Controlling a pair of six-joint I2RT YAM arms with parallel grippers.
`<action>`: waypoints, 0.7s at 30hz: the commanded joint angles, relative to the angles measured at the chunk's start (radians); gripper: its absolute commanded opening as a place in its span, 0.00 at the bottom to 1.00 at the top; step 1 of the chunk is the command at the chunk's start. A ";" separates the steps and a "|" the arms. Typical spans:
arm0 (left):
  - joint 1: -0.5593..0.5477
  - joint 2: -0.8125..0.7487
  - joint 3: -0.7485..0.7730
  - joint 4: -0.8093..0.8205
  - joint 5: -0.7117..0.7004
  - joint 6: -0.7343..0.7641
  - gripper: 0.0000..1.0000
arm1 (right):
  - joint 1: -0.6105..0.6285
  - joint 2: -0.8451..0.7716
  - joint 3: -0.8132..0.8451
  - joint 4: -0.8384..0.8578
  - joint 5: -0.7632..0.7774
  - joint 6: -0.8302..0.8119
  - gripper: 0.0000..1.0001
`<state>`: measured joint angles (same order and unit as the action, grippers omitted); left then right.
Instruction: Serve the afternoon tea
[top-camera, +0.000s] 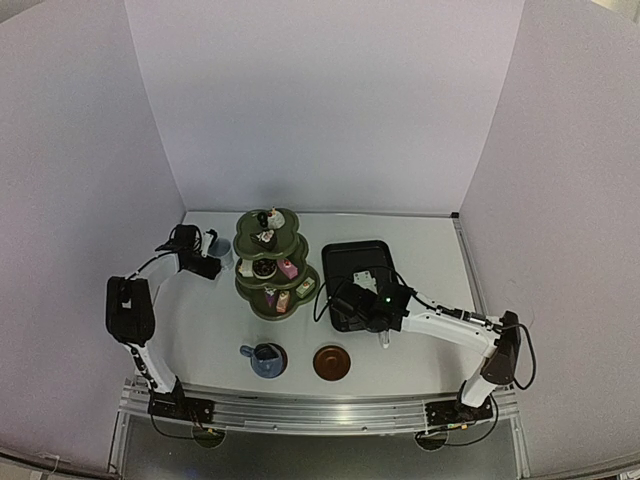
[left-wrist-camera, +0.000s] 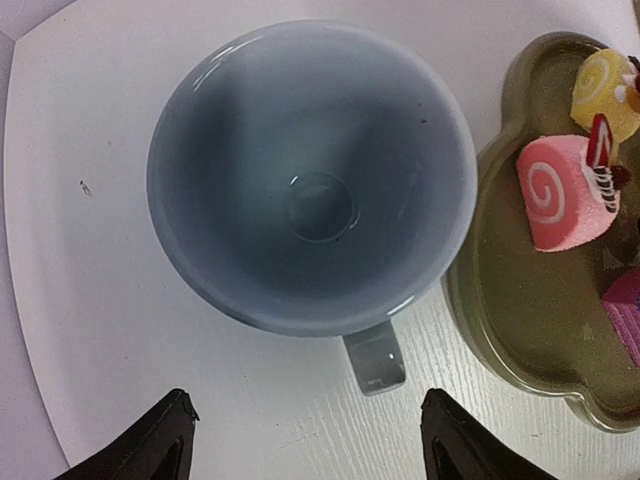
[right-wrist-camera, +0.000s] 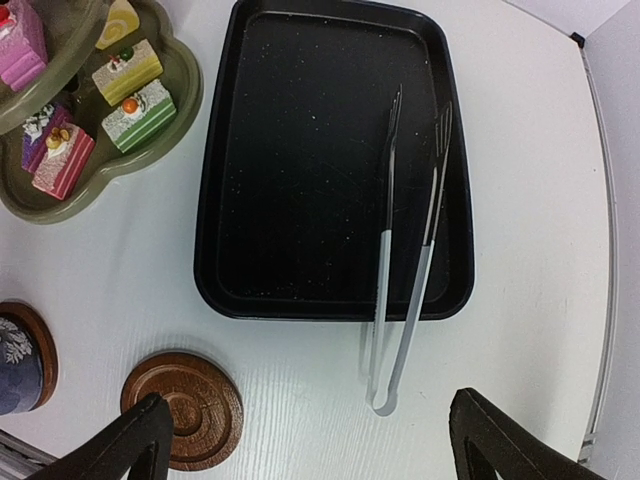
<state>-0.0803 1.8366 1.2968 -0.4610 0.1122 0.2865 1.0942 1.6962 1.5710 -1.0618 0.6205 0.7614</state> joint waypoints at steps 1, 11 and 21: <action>-0.016 0.025 0.043 0.076 -0.052 -0.036 0.72 | -0.006 0.014 0.044 -0.009 0.013 -0.012 0.94; -0.032 0.111 0.099 0.103 -0.064 -0.045 0.55 | -0.007 0.008 0.038 -0.012 0.009 -0.003 0.94; -0.033 0.127 0.128 0.105 -0.060 -0.047 0.23 | -0.008 0.006 0.030 -0.014 0.004 0.006 0.94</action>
<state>-0.1123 1.9530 1.3704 -0.3847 0.0563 0.2476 1.0931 1.7004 1.5822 -1.0632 0.6205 0.7581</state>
